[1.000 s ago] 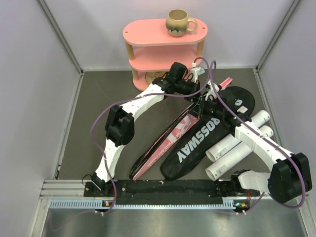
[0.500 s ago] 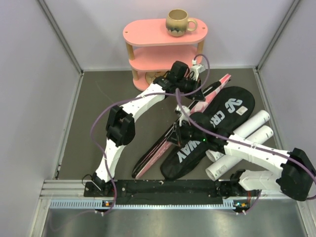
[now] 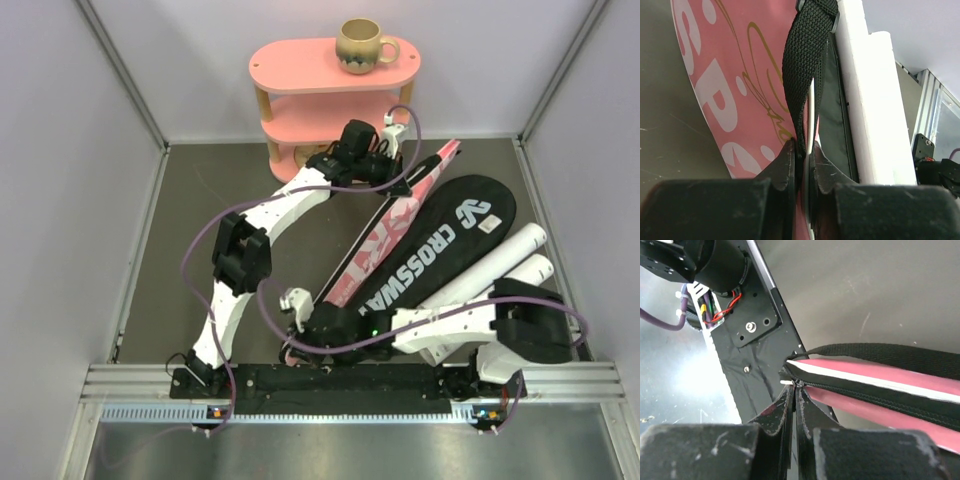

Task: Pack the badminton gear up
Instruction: Zip the racket bag at the center of the board.

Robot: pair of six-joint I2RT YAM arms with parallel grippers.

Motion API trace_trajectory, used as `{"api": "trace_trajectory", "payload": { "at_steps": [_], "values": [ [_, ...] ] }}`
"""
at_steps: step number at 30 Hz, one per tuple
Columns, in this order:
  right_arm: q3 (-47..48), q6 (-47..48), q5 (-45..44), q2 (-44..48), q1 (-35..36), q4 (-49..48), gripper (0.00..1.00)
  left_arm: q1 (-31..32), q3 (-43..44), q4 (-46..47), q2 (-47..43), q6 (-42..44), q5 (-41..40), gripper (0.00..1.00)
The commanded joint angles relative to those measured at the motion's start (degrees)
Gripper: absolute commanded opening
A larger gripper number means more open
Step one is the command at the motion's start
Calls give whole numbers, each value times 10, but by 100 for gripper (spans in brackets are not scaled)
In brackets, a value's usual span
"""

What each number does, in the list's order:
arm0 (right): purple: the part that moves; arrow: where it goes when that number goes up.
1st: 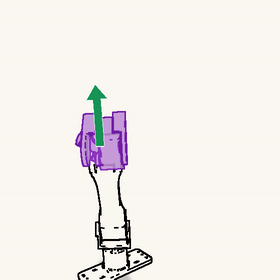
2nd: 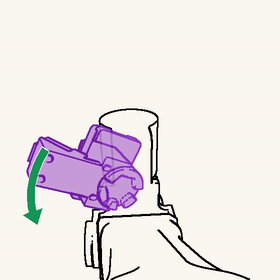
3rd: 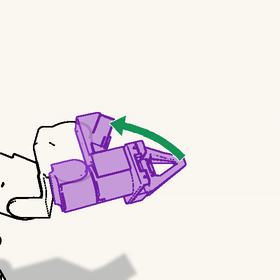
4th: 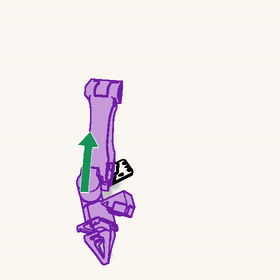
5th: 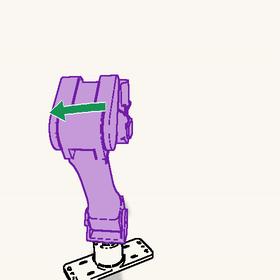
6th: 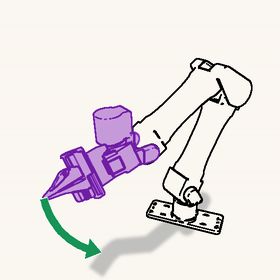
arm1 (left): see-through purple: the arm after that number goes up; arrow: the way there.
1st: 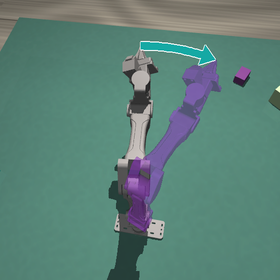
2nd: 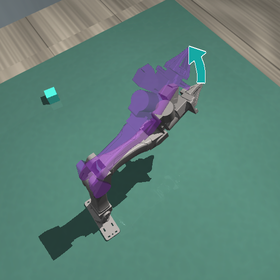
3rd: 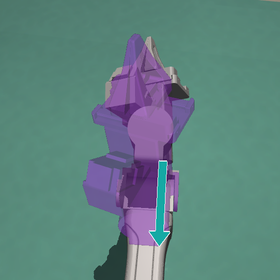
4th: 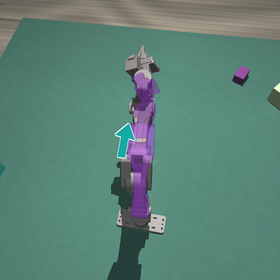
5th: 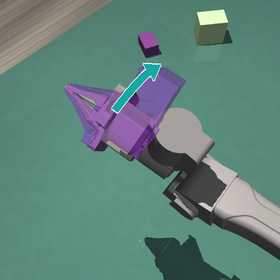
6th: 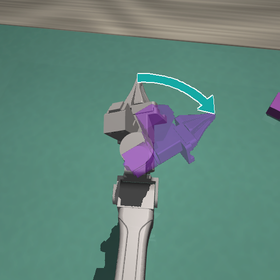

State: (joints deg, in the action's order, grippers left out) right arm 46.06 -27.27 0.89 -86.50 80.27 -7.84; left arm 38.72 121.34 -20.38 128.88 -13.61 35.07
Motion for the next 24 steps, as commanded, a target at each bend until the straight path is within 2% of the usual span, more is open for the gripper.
{"api": "trace_trajectory", "payload": {
  "at_steps": [1,5,9,13,14,17,21,24],
  "values": [
    [64,5,10,-79,70,-67,0,-21,22,76,-6,46,-26,0],
    [125,25,12,-137,97,-10,0,-26,63,47,10,49,-31,0],
    [124,29,-6,-111,91,0,0,-25,53,43,1,46,-43,0],
    [157,63,52,-116,130,-24,0,-24,52,42,4,48,-63,0],
    [176,75,52,-120,140,22,0,-23,50,43,2,51,-89,0],
    [238,103,57,-152,162,73,0,-25,49,43,3,56,-119,0],
    [263,106,84,-187,163,110,0,-26,62,32,8,65,-146,0],
    [236,71,55,-183,141,99,0,-27,56,26,6,68,-145,0]
  ]
}}
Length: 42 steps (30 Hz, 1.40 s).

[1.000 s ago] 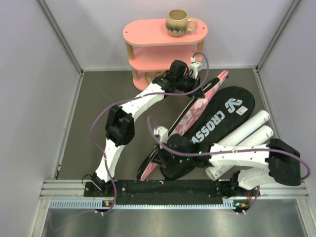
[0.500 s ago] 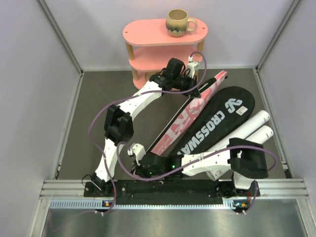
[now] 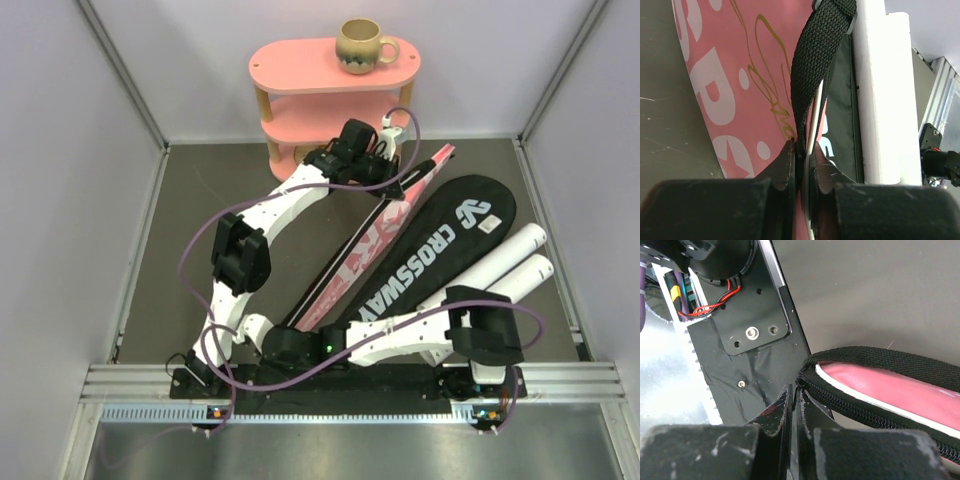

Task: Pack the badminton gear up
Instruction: Zip the racket bag at the center of the board, then place the racket bag at the center of the board, then reset both arms

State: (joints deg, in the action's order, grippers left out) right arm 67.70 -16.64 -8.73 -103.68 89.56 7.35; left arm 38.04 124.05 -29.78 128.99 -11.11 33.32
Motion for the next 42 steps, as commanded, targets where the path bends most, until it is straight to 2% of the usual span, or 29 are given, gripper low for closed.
{"api": "trace_trajectory", "payload": {
  "at_steps": [1,2,3,4,5,6,9,10,11,13,15,17,20,21,24,25,28,31,33,35,37,42],
  "values": [
    [8,-45,148,-7,39,-46,3,-19,23,120,2,43,-128,0],
    [-4,-51,136,24,32,-46,11,-18,18,119,-6,43,-127,0],
    [-46,-57,123,50,19,-55,32,-17,3,120,-12,45,-126,0],
    [-74,-59,102,81,13,-97,41,-16,-5,118,-19,52,-126,0],
    [-103,-59,90,164,9,-115,49,-12,-12,116,-31,58,-128,0],
    [-154,-57,54,202,4,-130,65,-10,-22,107,-37,70,-129,0],
    [-185,-38,-92,354,0,-63,79,6,-26,81,-51,106,-145,0],
    [-180,-52,-176,383,-17,-21,79,12,-26,63,-53,122,-155,0],
    [-177,-65,-209,410,-30,64,79,25,-24,56,-53,132,-170,0],
    [-185,-84,-253,503,-78,116,80,39,-14,41,-48,146,-177,0],
    [-201,-89,-268,596,-114,157,81,59,1,39,-34,148,-176,3],
    [-204,-95,-264,641,-177,182,81,77,12,34,-16,143,-168,9],
    [-196,-83,-279,687,-226,230,81,96,59,13,15,129,-146,28],
    [-189,-81,-284,694,-230,249,81,97,83,8,21,116,-136,40],
    [-171,-85,-306,705,-236,276,81,98,96,0,18,80,-107,55],
    [-165,-105,-328,706,-236,308,81,99,95,-3,13,73,-105,65],
    [-155,-143,-368,722,-236,356,81,97,88,-21,-22,51,-85,74],
    [-152,-140,-378,747,-236,369,87,95,42,-17,-97,25,-85,74],
    [-140,-132,-380,761,-236,382,99,92,-18,-2,-137,4,-83,74],
    [-130,-110,-379,768,-236,387,99,91,-72,41,-211,-8,-76,73],
    [-113,-87,-379,789,-236,388,99,90,-164,103,-293,-27,-69,74],
    [-62,-17,-387,840,-236,371,99,90,-316,176,-444,-58,-96,79]
  ]
}}
